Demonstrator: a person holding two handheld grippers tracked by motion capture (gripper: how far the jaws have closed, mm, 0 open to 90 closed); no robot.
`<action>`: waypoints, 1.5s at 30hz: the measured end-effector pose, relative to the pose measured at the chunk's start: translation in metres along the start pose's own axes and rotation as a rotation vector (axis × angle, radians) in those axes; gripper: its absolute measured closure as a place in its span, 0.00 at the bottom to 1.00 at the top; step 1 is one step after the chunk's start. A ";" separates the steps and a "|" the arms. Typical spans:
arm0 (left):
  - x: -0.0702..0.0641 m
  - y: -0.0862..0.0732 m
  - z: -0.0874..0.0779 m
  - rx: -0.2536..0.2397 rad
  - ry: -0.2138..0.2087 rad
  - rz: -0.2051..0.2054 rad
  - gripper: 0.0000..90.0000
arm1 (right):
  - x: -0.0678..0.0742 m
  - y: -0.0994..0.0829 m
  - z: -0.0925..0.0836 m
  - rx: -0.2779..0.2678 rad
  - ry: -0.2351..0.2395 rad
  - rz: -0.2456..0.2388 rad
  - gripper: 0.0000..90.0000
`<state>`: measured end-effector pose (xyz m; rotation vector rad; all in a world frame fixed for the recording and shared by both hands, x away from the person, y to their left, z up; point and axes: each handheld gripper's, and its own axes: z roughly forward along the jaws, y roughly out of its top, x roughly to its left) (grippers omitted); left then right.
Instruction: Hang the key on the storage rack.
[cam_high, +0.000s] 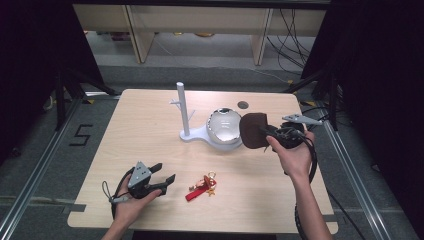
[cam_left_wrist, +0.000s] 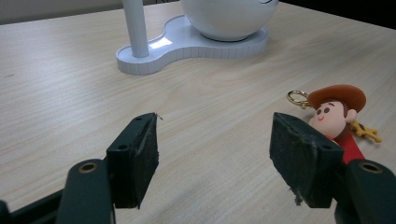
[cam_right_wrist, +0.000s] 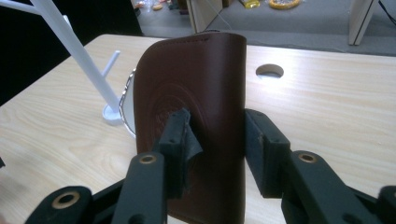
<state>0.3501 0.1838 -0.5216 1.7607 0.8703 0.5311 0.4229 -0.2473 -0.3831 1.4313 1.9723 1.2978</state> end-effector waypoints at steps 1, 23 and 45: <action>0.000 0.000 0.000 0.001 0.000 0.001 0.35 | 0.002 0.001 0.001 0.002 0.002 0.011 0.70; 0.000 0.000 0.000 -0.009 -0.005 0.003 0.35 | 0.021 0.018 0.044 -0.035 0.031 0.010 0.70; 0.000 -0.001 0.000 -0.012 -0.004 -0.003 0.35 | 0.029 0.018 0.092 -0.046 0.055 -0.092 0.70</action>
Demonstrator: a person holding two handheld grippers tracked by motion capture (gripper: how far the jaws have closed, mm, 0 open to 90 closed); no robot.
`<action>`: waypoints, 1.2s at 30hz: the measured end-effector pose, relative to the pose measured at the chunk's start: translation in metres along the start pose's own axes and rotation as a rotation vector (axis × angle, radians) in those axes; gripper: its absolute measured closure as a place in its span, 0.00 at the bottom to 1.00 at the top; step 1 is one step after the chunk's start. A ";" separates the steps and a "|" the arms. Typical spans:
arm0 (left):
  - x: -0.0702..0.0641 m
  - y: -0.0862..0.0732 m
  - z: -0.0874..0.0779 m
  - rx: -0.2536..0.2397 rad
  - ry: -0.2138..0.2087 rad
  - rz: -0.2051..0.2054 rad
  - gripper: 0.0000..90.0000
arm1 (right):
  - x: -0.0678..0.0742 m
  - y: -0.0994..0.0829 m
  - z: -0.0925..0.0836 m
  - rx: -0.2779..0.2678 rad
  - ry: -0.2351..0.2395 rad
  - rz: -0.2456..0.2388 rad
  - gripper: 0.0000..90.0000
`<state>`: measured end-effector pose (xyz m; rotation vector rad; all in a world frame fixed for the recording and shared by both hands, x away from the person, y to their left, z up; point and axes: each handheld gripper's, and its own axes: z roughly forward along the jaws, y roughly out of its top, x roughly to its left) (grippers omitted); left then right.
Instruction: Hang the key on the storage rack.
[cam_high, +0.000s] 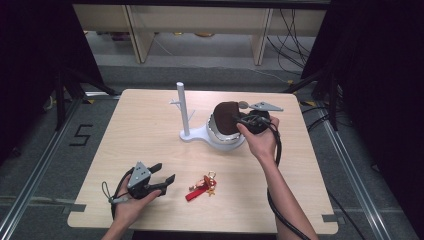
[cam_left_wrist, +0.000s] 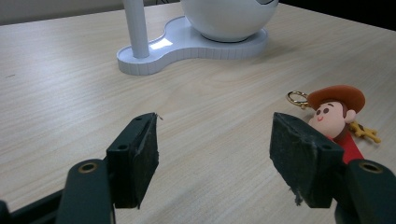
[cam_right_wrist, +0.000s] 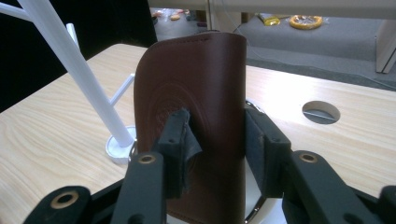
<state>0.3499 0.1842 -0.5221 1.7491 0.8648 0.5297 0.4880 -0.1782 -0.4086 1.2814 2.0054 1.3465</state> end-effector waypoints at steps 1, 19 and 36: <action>0.000 0.000 0.000 0.000 0.000 0.000 0.35 | 0.000 0.000 0.000 0.000 0.000 0.000 0.70; 0.000 0.000 0.000 0.001 -0.003 -0.001 0.35 | 0.001 -0.015 0.024 0.026 -0.012 -0.045 0.67; 0.000 0.001 0.000 0.017 0.005 0.001 0.35 | -0.008 -0.018 0.006 0.007 -0.054 -0.029 0.51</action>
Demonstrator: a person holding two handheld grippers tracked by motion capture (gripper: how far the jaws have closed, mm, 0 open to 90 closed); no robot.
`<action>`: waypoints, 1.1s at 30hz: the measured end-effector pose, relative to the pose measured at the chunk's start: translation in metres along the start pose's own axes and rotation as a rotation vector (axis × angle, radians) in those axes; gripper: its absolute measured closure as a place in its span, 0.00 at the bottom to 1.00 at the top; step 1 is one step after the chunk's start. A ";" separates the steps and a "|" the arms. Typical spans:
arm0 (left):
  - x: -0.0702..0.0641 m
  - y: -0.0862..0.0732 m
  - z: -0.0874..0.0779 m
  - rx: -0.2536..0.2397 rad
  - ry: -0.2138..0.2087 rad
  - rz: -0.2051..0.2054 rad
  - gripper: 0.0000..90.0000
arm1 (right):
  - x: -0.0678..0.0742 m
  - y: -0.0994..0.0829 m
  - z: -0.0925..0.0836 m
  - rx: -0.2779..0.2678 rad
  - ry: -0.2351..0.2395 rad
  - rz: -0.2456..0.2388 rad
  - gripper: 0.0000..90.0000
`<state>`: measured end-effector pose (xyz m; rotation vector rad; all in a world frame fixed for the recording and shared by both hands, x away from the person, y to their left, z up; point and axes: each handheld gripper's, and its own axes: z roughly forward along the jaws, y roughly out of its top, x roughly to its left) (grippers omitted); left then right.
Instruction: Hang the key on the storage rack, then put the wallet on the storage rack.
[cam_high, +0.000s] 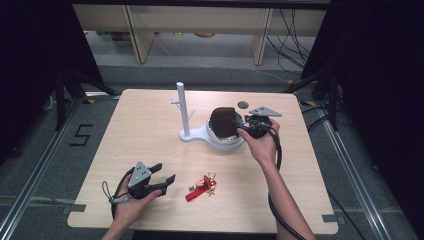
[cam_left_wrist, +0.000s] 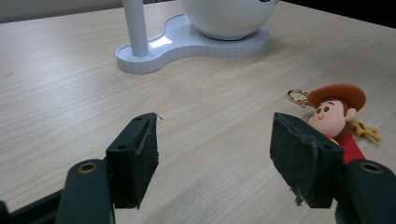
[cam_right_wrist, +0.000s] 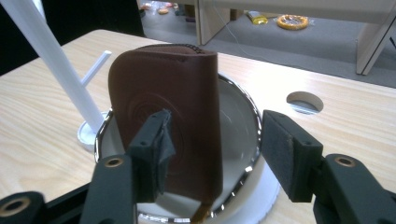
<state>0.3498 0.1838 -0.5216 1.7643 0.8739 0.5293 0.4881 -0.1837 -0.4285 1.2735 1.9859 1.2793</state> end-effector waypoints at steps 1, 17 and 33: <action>0.000 0.000 0.000 0.001 0.001 0.000 0.35 | -0.003 -0.001 -0.003 -0.006 0.001 -0.013 0.53; -0.001 0.001 0.003 0.021 0.000 0.015 0.33 | -0.028 -0.036 -0.064 0.026 -0.012 0.068 0.96; -0.004 0.005 0.001 0.015 0.004 0.001 0.32 | -0.045 -0.090 -0.078 0.154 -0.030 0.170 0.72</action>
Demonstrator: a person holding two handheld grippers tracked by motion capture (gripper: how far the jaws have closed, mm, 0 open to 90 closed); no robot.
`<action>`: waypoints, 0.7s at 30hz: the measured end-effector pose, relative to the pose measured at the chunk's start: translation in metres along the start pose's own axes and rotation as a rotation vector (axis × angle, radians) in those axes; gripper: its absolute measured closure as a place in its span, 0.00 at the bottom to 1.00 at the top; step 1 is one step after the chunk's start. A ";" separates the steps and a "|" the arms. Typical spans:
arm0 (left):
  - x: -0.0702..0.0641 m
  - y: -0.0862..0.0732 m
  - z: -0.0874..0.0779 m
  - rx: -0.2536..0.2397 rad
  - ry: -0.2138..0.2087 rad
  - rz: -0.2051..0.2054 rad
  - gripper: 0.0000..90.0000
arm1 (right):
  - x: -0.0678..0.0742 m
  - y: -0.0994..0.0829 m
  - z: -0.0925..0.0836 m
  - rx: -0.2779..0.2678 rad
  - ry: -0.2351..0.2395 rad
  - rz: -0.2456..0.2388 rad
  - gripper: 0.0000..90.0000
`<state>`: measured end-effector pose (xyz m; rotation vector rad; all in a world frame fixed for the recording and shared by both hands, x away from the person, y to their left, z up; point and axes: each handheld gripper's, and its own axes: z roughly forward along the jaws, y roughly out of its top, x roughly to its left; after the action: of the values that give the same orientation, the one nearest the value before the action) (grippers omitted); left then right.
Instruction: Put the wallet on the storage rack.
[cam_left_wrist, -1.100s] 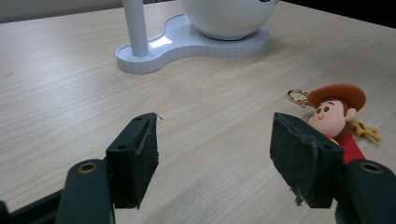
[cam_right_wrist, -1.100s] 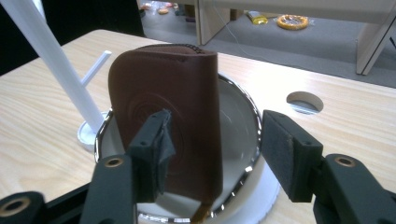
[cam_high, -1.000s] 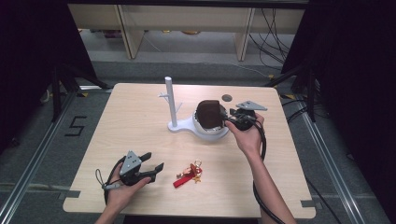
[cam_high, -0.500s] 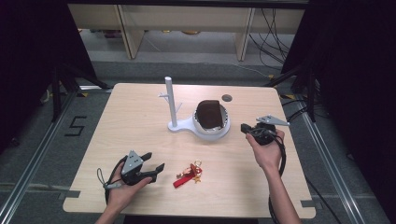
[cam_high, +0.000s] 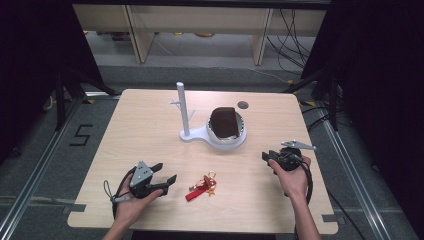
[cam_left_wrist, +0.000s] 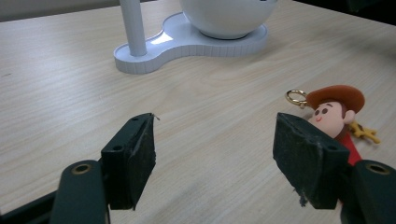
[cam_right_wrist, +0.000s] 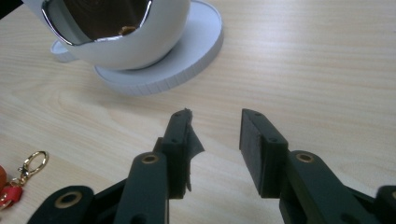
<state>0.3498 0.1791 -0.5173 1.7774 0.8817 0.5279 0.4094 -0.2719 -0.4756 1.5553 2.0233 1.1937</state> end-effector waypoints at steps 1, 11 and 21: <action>-0.001 0.003 0.000 -0.006 -0.012 -0.001 0.32 | -0.001 -0.003 0.001 0.007 -0.014 0.003 0.71; -0.020 0.030 0.002 0.075 -0.148 0.038 0.36 | 0.000 -0.001 -0.001 0.023 -0.029 -0.003 0.69; -0.049 0.035 0.022 0.223 -0.277 0.132 0.35 | 0.003 -0.005 -0.004 0.037 -0.020 0.047 0.66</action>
<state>0.3451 0.1215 -0.4905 2.0628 0.6519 0.2637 0.4026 -0.2707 -0.4766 1.6346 2.0170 1.1597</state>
